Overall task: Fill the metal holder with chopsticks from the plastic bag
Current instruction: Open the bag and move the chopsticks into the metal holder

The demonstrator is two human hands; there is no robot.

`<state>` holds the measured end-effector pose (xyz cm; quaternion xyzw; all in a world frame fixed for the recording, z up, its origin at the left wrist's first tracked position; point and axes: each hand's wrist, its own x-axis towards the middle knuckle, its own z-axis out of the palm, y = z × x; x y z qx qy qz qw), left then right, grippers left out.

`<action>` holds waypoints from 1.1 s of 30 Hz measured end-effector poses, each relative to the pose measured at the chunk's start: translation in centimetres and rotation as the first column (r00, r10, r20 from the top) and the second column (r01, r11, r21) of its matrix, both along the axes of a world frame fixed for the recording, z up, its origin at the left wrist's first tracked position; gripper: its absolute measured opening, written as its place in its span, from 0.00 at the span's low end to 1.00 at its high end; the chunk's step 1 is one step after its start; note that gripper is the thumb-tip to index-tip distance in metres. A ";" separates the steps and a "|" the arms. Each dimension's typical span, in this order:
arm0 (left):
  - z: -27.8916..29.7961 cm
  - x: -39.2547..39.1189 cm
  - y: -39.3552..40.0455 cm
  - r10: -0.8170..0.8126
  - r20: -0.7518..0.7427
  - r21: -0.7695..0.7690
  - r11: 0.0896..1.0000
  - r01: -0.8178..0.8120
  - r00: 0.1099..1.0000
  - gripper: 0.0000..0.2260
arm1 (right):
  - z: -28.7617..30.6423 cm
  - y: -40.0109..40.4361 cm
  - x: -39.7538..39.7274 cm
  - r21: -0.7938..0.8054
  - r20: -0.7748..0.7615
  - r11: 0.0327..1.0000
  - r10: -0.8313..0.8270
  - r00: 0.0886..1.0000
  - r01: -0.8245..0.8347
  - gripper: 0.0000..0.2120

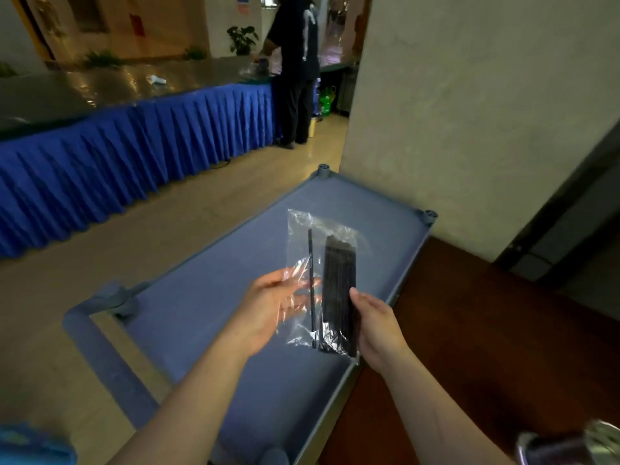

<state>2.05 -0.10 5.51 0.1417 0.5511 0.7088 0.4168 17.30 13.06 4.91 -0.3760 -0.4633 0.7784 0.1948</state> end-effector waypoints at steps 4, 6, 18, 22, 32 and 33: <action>0.8 1.4 2.1 -0.046 -0.047 0.010 0.999 0.046 0.998 0.10 | 0.9 1.3 2.7 0.035 -0.025 0.992 -0.122 0.992 0.123 0.14; 1.2 2.5 3.2 -0.074 -0.041 0.014 0.997 0.075 0.996 0.10 | 1.2 2.0 4.2 0.051 -0.045 0.985 -0.164 0.986 0.166 0.12; 3.5 11.3 9.1 -0.228 -0.109 0.038 0.972 0.233 0.968 0.12 | 3.9 5.2 14.6 0.126 -0.189 0.943 -0.283 0.940 0.309 0.13; 4.5 15.3 11.2 -0.296 -0.109 0.006 0.954 0.298 0.949 0.11 | 4.8 6.5 19.0 0.154 -0.221 0.922 -0.319 0.922 0.356 0.11; 7.0 27.9 17.2 -0.371 -0.115 -0.015 0.928 0.372 0.922 0.07 | 6.1 11.2 32.1 0.218 -0.251 0.854 -0.420 0.872 0.473 0.10; 7.2 29.0 17.7 -0.379 -0.121 -0.014 0.925 0.381 0.917 0.06 | 6.1 11.6 33.2 0.230 -0.256 0.850 -0.417 0.872 0.474 0.11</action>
